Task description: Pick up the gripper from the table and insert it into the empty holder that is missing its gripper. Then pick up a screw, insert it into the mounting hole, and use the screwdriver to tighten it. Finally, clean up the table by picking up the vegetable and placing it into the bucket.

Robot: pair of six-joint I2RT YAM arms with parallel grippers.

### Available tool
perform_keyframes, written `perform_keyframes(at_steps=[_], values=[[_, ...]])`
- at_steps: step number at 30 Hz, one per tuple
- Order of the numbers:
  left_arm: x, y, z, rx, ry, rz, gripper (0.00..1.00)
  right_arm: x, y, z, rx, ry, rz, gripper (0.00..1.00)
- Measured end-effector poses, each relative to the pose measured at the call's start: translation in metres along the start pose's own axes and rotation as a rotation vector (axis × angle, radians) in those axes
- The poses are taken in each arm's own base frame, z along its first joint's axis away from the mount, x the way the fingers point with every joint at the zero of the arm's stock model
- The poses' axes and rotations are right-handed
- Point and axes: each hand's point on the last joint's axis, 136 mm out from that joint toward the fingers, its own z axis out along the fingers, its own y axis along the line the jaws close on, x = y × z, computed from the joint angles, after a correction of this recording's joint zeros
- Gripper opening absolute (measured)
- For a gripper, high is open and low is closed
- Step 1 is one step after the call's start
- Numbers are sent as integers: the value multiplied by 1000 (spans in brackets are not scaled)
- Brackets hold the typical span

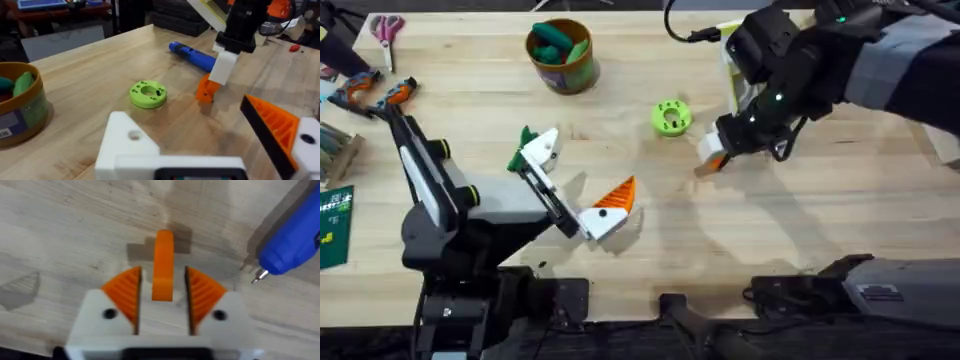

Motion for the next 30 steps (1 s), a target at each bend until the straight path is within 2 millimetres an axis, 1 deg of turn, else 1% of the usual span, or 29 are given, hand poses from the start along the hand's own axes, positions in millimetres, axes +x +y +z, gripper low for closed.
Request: perform_keyframes(at_steps=[2, 3, 5, 6, 7, 13, 17, 20, 25, 26, 27, 30], values=[[0, 0, 0, 0, 0, 0, 987, 0, 0, 0, 1, 2, -1, 310], [0, 0, 0, 0, 0, 0, 987, 0, 0, 0, 1, 1, -1, 245], [0, 0, 0, 0, 0, 0, 987, 0, -1, 0, 3, 2, -5, 170], [0, 0, 0, 0, 0, 0, 987, 0, -1, 0, 3, 0, -8, 69], [0, 0, 0, 0, 0, 0, 987, -1, 0, 0, 3, -2, -10, 23], [0, 0, 0, 0, 0, 0, 986, 0, -1, 0, 3, 0, -16, 16], [0, 0, 0, 0, 0, 0, 985, 3, -1, -8, 5, 24, -20, 16], [0, 0, 0, 0, 0, 0, 986, -11, 9, -25, -42, -12, -41, 15], [0, 0, 0, 0, 0, 0, 986, -41, 40, -61, -226, -116, -88, 14], [0, 0, 0, 0, 0, 0, 985, -43, 45, -67, -268, -128, -98, 14], [0, 0, 0, 0, 0, 0, 986, -43, 59, -79, -409, -134, -106, 14], [0, 0, 0, 0, 0, 0, 986, -44, 65, -90, -544, -136, -76, 14]])
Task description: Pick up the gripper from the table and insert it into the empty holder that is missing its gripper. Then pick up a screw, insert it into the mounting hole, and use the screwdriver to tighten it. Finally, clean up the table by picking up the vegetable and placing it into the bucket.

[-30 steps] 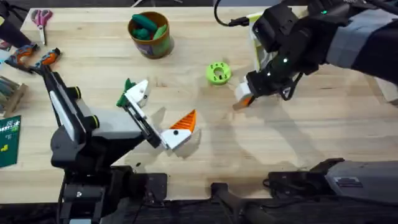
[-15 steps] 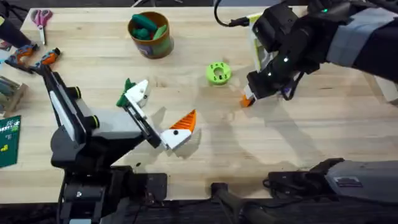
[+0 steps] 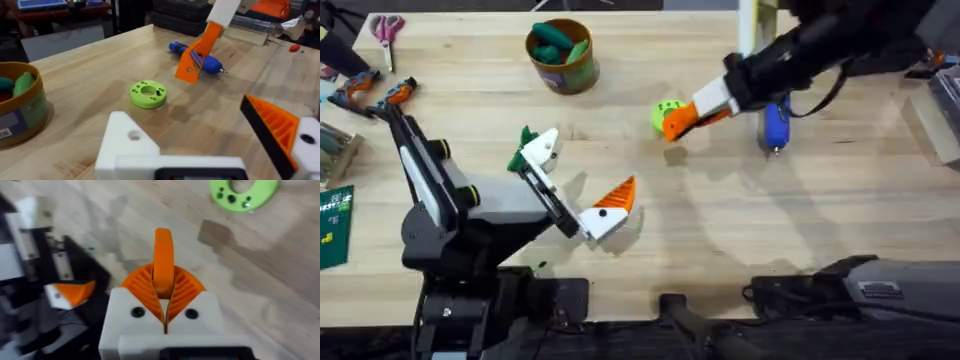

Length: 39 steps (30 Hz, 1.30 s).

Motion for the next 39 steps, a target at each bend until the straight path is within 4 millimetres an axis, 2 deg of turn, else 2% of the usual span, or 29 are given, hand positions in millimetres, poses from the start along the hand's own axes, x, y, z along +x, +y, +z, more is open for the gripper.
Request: perform_keyframes(at_steps=[4, 8, 13, 17, 20, 28, 29, 30, 34, 39], values=[[0, 0, 0, 0, 0, 0, 986, 1, 7, -17, -172, -10, 102, 14], [0, 0, 0, 0, 0, 1, 986, -8, 11, -34, -300, -69, 94, 14], [0, 0, 0, 0, 0, 1, 986, -13, 23, -36, -436, -83, 43, 14], [0, -1, 0, 3, 1, 2, 986, -18, 29, -24, -578, -62, 22, 14], [1, -4, 0, 25, 3, 9, 985, -19, 27, -6, -649, -26, 29, 14], [2, -16, -1, 93, 7, 25, 985, -12, 43, 34, -806, 57, 2, 14], [2, -17, -1, 97, 7, 25, 985, -10, 47, 38, -823, 63, -4, 14], [2, -18, -1, 106, 7, 27, 985, -8, 59, 43, -875, 72, -33, 14], [2, -19, -1, 108, 7, 27, 985, -1, 80, 47, -923, 91, -89, 13], [2, -19, -1, 108, 7, 27, 985, 6, 95, 55, -937, 128, -124, 13]])
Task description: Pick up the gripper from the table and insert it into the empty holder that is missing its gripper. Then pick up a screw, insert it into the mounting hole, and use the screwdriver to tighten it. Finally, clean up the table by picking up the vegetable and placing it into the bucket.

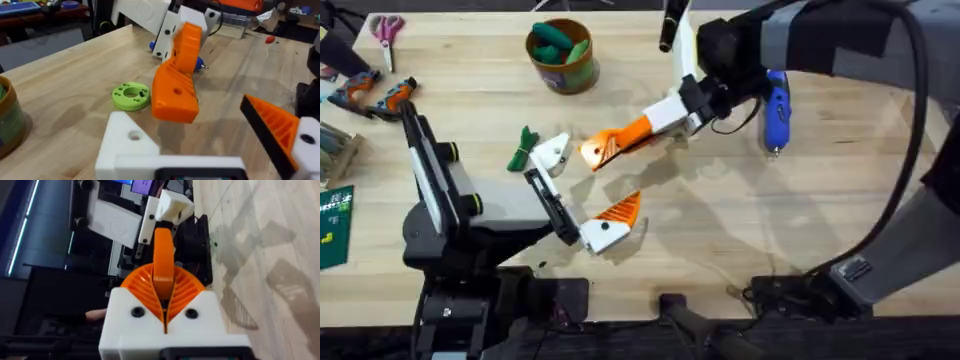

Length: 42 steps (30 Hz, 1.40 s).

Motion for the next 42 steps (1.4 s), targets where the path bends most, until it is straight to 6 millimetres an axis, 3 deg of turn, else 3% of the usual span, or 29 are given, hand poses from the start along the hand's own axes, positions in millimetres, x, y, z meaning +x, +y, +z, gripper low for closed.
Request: perform_keyframes(at_steps=[12, 20, 42], values=[[0, 0, 0, 0, 0, 0, 985, -17, -5, 4, 6, -13, 124, 12], [0, 0, 0, 0, 0, 0, 986, -16, -12, 3, 45, -11, 212, 11], [0, 1, 0, -7, 0, 8, 986, -19, -8, 21, 28, 21, 199, 11]])
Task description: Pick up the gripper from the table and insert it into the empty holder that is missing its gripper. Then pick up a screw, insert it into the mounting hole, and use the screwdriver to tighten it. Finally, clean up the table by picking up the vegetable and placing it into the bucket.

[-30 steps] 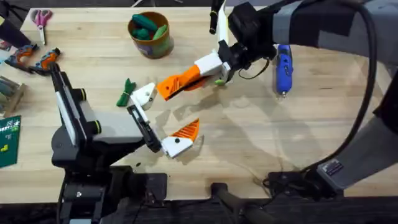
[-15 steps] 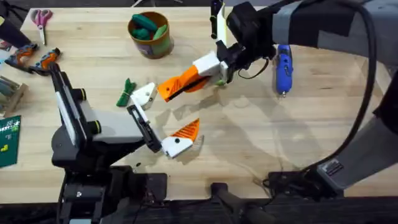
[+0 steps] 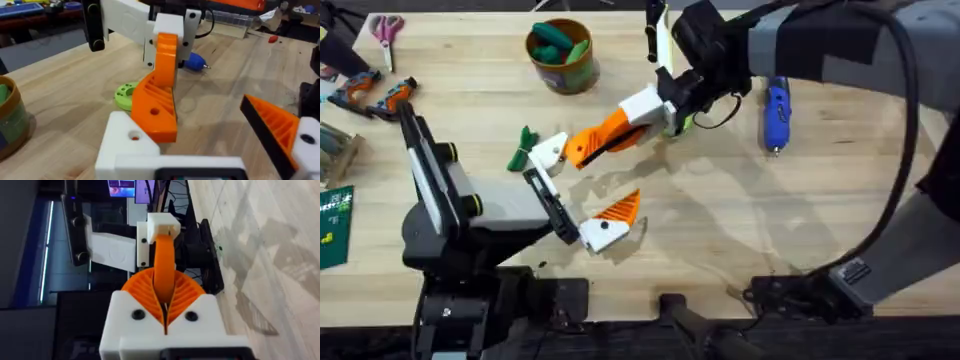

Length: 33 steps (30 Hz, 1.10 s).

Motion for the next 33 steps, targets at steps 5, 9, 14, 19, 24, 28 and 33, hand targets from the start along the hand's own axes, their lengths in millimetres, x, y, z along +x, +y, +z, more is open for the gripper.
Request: perform_keyframes(at_steps=[5, 9, 14, 19, 24, 28, 33], values=[[0, 0, 0, 1, 0, 0, 986, 2, 0, 4, -1, 12, 8, 11], [0, 0, 0, 1, 0, -1, 986, 3, -4, 8, -27, 24, 31, 11], [0, 0, 0, -1, 0, 0, 986, 0, -6, 10, -75, 32, 29, 11], [0, 2, 0, -12, 0, 0, 986, -1, -6, 13, -81, 37, 17, 11], [0, 7, -1, -40, -1, 2, 986, -8, -4, 16, -82, 36, -20, 11], [-1, 12, -1, -68, -2, 5, 986, -12, -2, 21, -83, 41, -41, 10], [-1, 14, -2, -78, -2, 11, 986, -12, -2, 29, -80, 55, -60, 9]])
